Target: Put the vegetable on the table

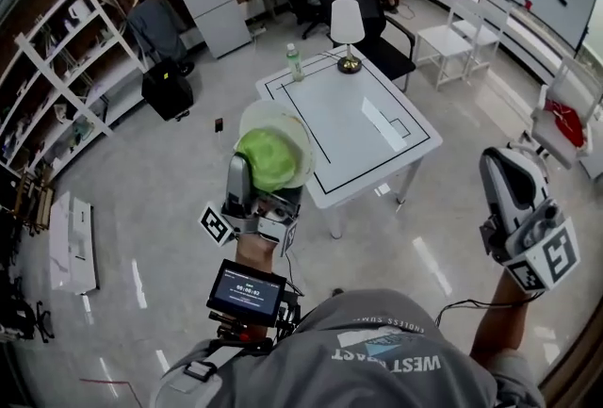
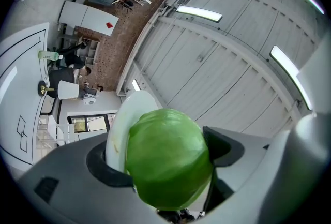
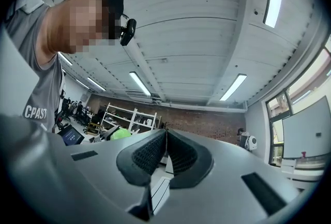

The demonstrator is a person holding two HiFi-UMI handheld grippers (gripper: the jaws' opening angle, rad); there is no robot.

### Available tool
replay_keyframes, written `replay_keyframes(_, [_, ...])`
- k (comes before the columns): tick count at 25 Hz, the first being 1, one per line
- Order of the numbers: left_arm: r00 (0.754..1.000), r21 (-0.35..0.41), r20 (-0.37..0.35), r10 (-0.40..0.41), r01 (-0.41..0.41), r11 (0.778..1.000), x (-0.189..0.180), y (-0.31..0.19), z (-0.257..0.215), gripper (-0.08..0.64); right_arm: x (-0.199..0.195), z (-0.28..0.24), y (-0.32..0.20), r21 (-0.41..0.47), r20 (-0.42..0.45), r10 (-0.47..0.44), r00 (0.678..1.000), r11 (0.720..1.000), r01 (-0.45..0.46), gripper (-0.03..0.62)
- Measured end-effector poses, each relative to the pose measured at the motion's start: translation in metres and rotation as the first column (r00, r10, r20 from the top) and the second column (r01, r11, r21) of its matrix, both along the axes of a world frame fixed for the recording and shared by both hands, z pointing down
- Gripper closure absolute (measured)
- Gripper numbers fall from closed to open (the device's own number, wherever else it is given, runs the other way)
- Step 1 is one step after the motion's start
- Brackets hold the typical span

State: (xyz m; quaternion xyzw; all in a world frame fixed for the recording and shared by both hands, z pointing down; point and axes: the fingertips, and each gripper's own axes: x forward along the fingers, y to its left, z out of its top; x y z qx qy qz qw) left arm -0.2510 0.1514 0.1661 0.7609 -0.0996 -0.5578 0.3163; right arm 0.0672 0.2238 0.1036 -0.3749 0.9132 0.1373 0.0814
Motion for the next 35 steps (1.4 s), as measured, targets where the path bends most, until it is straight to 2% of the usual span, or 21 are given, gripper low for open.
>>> replay_keyframes(6, [0.999,-0.024,-0.018,0.034,-0.034,0.999,-0.014,-0.025,0.004,0.138,-0.017,-0.004,-0.012,-0.024,-0.011,0.04,0.999,0.999,-0.041,0.584])
replay_keyframes(12, [0.999,-0.063,-0.012,0.048,-0.048,0.997,0.001,-0.05,0.031,0.137,-0.002,0.021,-0.038,-0.065,-0.005,0.059,0.998,0.996,-0.06,0.584])
replay_keyframes(17, [0.999,-0.099,-0.04,-0.021,0.017,0.995,0.015,-0.077,0.035,0.138,0.011,0.013,-0.083,-0.089,-0.038,-0.012,0.999,0.996,0.009,0.584])
replay_keyframes(20, [0.999,-0.088,-0.028,-0.018,0.015,0.996,0.039,-0.098,0.025,0.138,0.035,0.002,-0.103,-0.08,-0.034,-0.015,0.999,0.997,0.013,0.584])
replay_keyframes(25, [0.997,-0.111,-0.048,-0.055,0.049,0.993,0.07,-0.128,0.024,0.138,0.073,-0.006,-0.14,-0.088,-0.038,-0.046,0.998,0.995,0.043,0.584])
replay_keyframes(30, [0.995,-0.142,-0.014,-0.099,0.096,0.985,0.101,-0.155,0.032,0.138,0.106,0.007,-0.176,-0.115,-0.004,-0.099,0.995,0.988,0.098,0.584])
replay_keyframes(35, [0.991,-0.153,0.01,-0.135,0.135,0.979,0.117,-0.177,0.036,0.138,0.128,0.023,-0.207,-0.135,0.027,-0.126,0.992,0.982,0.129,0.584])
